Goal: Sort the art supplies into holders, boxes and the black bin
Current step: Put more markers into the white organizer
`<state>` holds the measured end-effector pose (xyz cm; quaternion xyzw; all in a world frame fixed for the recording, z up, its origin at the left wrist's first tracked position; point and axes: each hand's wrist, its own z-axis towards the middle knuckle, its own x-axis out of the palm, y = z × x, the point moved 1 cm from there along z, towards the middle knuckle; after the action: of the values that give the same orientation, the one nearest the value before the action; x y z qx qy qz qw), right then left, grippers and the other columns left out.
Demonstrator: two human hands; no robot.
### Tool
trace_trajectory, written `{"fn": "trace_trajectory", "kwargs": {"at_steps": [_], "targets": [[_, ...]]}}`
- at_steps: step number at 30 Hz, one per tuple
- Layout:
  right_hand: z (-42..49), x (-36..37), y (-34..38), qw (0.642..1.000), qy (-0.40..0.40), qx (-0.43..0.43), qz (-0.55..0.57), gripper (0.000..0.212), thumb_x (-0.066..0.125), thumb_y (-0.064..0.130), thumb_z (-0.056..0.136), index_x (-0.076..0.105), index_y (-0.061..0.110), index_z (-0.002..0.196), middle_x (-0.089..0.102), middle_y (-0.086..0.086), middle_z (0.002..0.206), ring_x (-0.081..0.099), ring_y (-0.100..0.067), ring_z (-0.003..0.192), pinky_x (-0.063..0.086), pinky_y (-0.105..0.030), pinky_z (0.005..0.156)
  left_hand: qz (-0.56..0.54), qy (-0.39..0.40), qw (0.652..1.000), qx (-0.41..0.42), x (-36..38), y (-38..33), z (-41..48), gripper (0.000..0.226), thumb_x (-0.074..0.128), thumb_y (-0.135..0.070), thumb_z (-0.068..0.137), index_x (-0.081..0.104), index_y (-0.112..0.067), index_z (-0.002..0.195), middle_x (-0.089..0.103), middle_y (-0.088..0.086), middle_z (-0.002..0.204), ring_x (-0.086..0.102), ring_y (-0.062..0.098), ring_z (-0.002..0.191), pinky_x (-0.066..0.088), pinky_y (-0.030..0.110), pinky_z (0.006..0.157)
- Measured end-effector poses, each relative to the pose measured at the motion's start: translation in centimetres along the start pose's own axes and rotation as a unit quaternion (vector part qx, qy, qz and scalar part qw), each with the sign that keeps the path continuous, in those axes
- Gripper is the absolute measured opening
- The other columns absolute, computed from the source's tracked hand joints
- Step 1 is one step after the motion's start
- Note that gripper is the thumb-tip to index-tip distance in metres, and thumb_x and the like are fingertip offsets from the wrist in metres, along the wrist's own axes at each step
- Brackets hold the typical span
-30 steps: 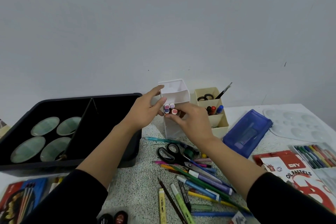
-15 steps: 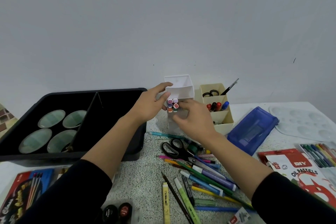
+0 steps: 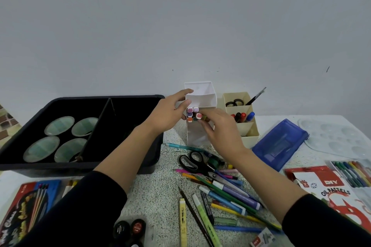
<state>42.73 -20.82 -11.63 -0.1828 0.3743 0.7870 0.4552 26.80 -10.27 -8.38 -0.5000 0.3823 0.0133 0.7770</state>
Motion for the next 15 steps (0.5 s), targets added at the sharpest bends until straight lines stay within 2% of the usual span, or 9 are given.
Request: {"fn": "trace_trajectory", "kwargs": {"at_steps": [4,6,8,9,12,15], "targets": [[0.4,0.5,1.0,0.996,-0.008,0.076,0.049,0.018,0.071,0.011,0.089,0.078,0.02,0.103,0.075,0.005,0.09,0.059,-0.012,0.082,0.045,-0.03,0.074,-0.005,0.001,1.0,-0.003,0.0,0.0,0.0,0.039,0.046,-0.036,0.106,0.047,-0.036,0.146,0.062,-0.005,0.122,0.075,0.009,0.077,0.054,0.025,0.078],[0.5,0.6,1.4,0.99,-0.01,0.116,0.074,0.012,0.073,0.027,0.088,0.079,0.023,0.098,0.071,0.007,0.081,0.057,-0.014,0.077,0.045,-0.033,0.07,-0.005,0.001,1.0,-0.005,0.0,-0.1,0.0,0.039,0.047,-0.036,0.106,0.048,-0.038,0.145,0.059,-0.003,0.126,0.075,0.009,0.076,0.054,0.025,0.08],[0.7,0.8,1.4,0.99,-0.007,0.128,0.065,0.02,0.073,0.043,0.088,0.078,0.025,0.094,0.069,0.009,0.077,0.057,-0.013,0.074,0.045,-0.032,0.066,-0.002,0.0,1.0,-0.006,0.0,-0.2,-0.1,0.039,0.046,-0.036,0.106,0.048,-0.038,0.145,0.058,-0.002,0.128,0.075,0.009,0.076,0.054,0.025,0.082],[0.8,0.9,1.3,0.991,-0.004,0.122,0.052,0.023,0.07,0.045,0.09,0.078,0.024,0.094,0.069,0.009,0.077,0.058,-0.013,0.072,0.045,-0.032,0.064,-0.004,0.0,1.0,-0.006,0.0,-0.2,-0.1,0.039,0.046,-0.035,0.106,0.048,-0.037,0.146,0.059,-0.002,0.127,0.075,0.009,0.076,0.054,0.024,0.081],[0.5,1.0,1.0,0.998,-0.004,0.067,-0.012,0.021,0.06,0.033,0.099,0.075,0.018,0.096,0.069,0.005,0.081,0.059,-0.016,0.074,0.044,-0.031,0.064,-0.01,0.004,1.0,-0.009,-0.1,-0.3,-0.2,0.04,0.046,-0.035,0.106,0.047,-0.036,0.146,0.061,-0.002,0.124,0.075,0.008,0.077,0.052,0.021,0.078],[0.0,0.8,0.3,0.997,-0.012,0.034,-0.063,0.016,0.059,0.02,0.1,0.072,0.014,0.106,0.073,0.0,0.098,0.06,-0.024,0.084,0.047,-0.036,0.073,-0.004,0.004,1.0,-0.011,-0.3,-0.4,-0.1,0.041,0.046,-0.035,0.106,0.046,-0.037,0.147,0.057,-0.003,0.126,0.075,0.008,0.077,0.052,0.019,0.078]]}}
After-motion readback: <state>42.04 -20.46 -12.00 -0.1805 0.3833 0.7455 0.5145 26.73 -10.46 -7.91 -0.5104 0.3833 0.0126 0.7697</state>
